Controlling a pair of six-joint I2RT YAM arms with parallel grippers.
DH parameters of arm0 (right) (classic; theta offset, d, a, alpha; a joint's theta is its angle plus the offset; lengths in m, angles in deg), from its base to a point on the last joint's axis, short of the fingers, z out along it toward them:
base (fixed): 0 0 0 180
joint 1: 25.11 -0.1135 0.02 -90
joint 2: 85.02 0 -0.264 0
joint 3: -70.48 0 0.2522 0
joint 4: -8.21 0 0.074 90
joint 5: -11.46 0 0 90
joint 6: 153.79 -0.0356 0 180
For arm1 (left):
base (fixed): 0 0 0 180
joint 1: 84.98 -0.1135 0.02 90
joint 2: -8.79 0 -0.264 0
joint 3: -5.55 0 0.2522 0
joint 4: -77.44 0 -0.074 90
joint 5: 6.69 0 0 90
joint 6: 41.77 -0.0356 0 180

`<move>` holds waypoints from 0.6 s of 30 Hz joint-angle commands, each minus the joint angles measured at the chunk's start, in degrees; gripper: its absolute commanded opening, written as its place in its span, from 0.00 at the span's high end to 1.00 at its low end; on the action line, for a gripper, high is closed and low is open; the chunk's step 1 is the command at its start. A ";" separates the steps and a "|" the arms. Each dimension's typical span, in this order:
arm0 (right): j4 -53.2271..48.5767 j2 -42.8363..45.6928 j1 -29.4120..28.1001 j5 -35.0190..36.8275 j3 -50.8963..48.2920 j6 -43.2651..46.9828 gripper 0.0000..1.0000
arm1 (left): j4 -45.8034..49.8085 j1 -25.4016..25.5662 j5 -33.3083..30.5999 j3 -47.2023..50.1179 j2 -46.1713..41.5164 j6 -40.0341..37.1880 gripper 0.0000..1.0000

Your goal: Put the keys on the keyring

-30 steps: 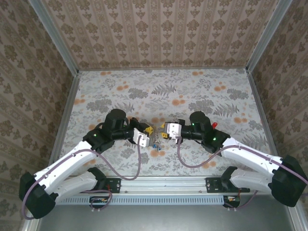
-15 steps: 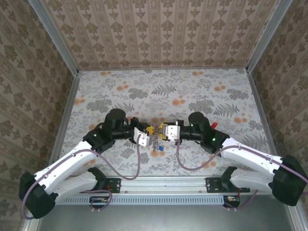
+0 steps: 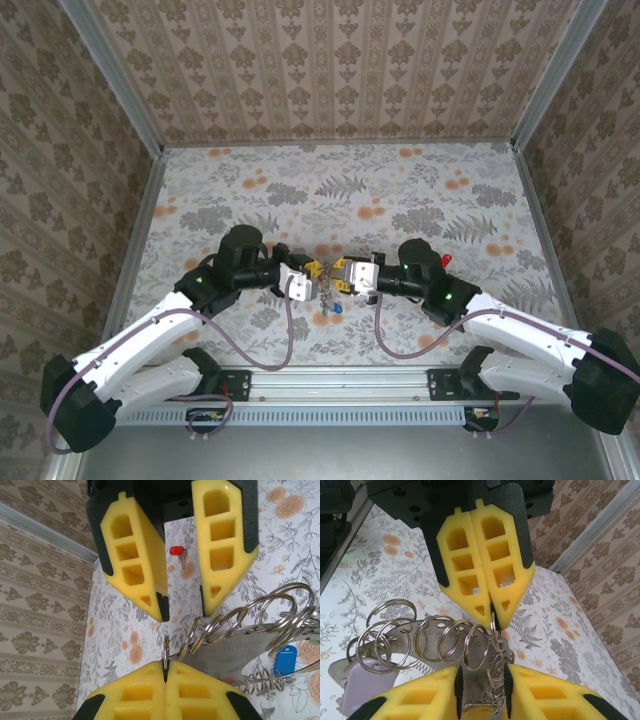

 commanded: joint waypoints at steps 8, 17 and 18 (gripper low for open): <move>6.43 -0.74 -0.77 0.51 -1.29 -3.70 0.69 | -4.16 0.39 2.38 -1.08 -1.01 2.32 1.00; -3.13 3.04 1.98 -2.53 0.58 -0.72 0.75 | -1.15 0.35 2.29 -1.58 -0.91 -0.15 1.00; -2.31 3.04 2.23 -2.94 0.41 -1.34 0.76 | -1.28 0.31 2.33 -1.67 -0.95 -0.14 1.00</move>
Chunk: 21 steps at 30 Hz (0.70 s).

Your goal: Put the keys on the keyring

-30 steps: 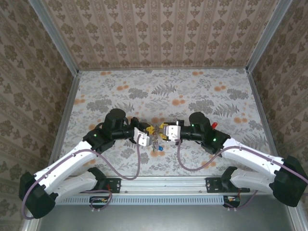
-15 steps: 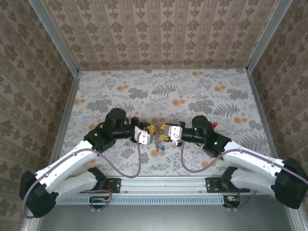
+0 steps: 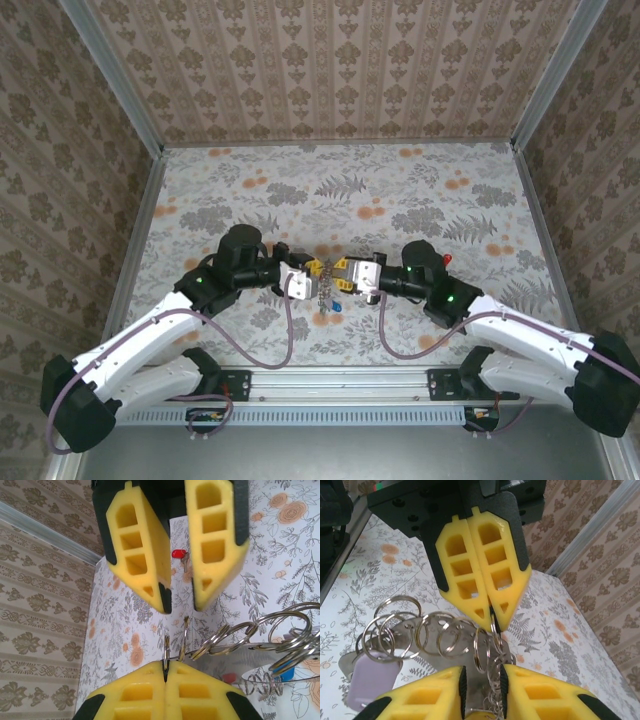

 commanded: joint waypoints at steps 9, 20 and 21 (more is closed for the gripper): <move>0.46 -0.93 0.86 -2.08 1.98 0.70 0.73 | -0.93 0.29 2.19 -1.93 -0.68 -0.66 1.00; 2.31 -2.75 0.72 -2.31 3.84 1.15 0.79 | -0.49 0.29 2.38 -2.43 -1.03 -0.13 1.00; 2.33 -3.17 0.65 -2.49 3.99 1.25 0.78 | -0.71 0.32 2.42 -2.45 -0.97 0.11 1.00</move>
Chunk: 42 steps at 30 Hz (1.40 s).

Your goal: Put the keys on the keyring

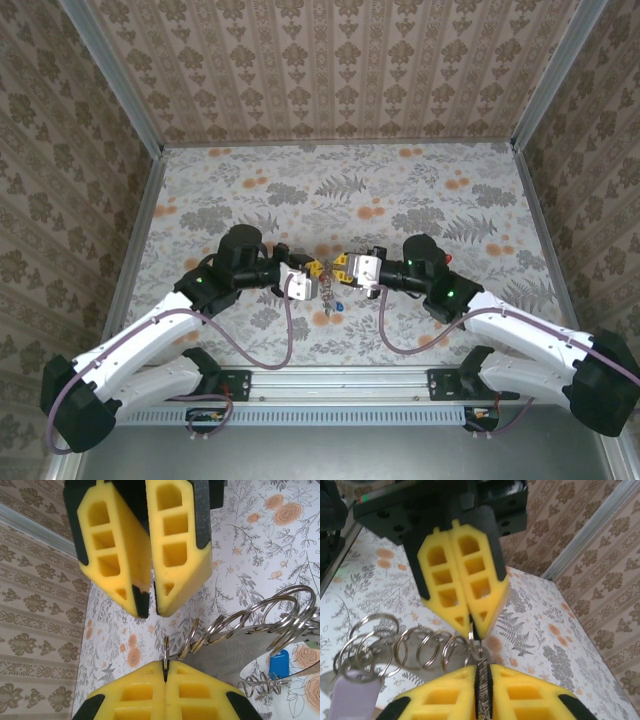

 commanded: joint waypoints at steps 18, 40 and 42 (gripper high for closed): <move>4.69 -4.87 -1.61 -1.68 2.53 0.26 0.78 | -4.40 0.44 3.26 -2.54 0.19 4.01 1.00; 40.95 -1.70 -2.20 4.66 -9.74 0.33 1.00 | -1.62 -2.76 5.10 -3.21 -6.47 11.34 0.45; 40.88 -1.55 -2.28 3.47 -9.52 3.18 1.00 | -1.41 -3.20 6.46 -3.93 -6.36 12.31 0.45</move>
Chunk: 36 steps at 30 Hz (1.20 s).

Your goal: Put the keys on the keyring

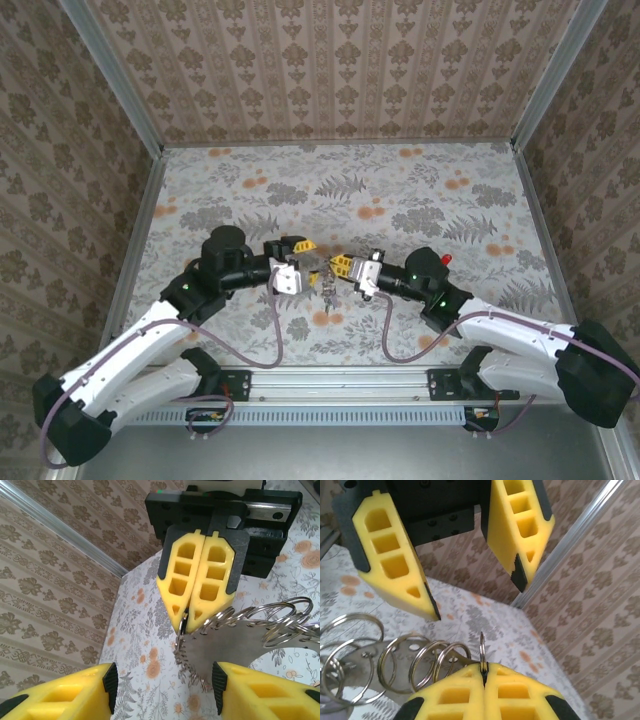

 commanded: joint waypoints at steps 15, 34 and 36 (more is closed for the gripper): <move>-0.47 3.59 -0.80 -5.39 3.22 13.76 1.00 | 1.50 -1.11 9.37 -4.94 -0.34 4.21 0.54; -11.60 4.08 -0.97 -8.00 7.36 12.34 1.00 | 2.17 -1.11 9.81 -4.48 3.75 2.29 0.59; -11.79 3.75 -1.00 -8.21 7.65 12.25 1.00 | 1.70 -1.17 9.78 -4.30 4.05 2.16 0.61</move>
